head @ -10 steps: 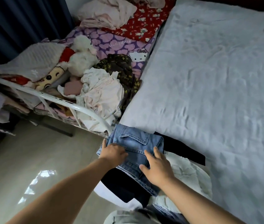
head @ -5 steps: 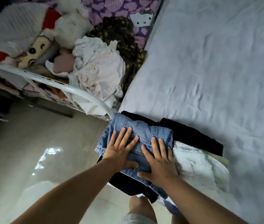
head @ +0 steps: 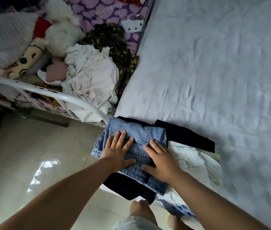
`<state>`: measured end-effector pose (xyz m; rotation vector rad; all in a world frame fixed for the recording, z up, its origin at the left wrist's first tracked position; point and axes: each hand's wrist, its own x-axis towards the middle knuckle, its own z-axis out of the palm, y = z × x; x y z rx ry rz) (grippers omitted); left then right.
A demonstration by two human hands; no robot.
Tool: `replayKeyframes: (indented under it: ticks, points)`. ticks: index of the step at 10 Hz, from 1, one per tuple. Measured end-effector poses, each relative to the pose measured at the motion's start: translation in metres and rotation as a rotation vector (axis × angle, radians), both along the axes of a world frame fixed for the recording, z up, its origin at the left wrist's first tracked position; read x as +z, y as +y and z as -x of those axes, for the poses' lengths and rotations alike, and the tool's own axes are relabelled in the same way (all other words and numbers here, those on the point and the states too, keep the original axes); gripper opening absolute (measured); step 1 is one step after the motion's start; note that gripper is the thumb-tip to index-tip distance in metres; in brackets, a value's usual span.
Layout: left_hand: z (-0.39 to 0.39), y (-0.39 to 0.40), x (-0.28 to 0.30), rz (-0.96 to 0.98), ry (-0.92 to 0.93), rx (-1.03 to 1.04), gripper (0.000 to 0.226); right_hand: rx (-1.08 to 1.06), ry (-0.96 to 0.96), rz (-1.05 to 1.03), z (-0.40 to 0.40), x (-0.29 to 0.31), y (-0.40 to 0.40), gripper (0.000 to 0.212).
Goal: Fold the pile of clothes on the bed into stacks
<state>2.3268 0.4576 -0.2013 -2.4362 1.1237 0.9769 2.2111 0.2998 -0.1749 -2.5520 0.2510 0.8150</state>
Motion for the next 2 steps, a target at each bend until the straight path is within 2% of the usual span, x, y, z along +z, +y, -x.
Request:
replayKeyframes:
  ticks: [1, 2]
  points:
    - [0.001, -0.009, 0.021, 0.033, 0.054, 0.141, 0.085, -0.131, -0.034, -0.003, 0.014, 0.024, -0.018, 0.068]
    - [0.004, -0.028, 0.048, 0.022, 0.090, 0.168, 0.077, -0.206, 0.052, 0.014, 0.028, 0.039, -0.041, 0.057]
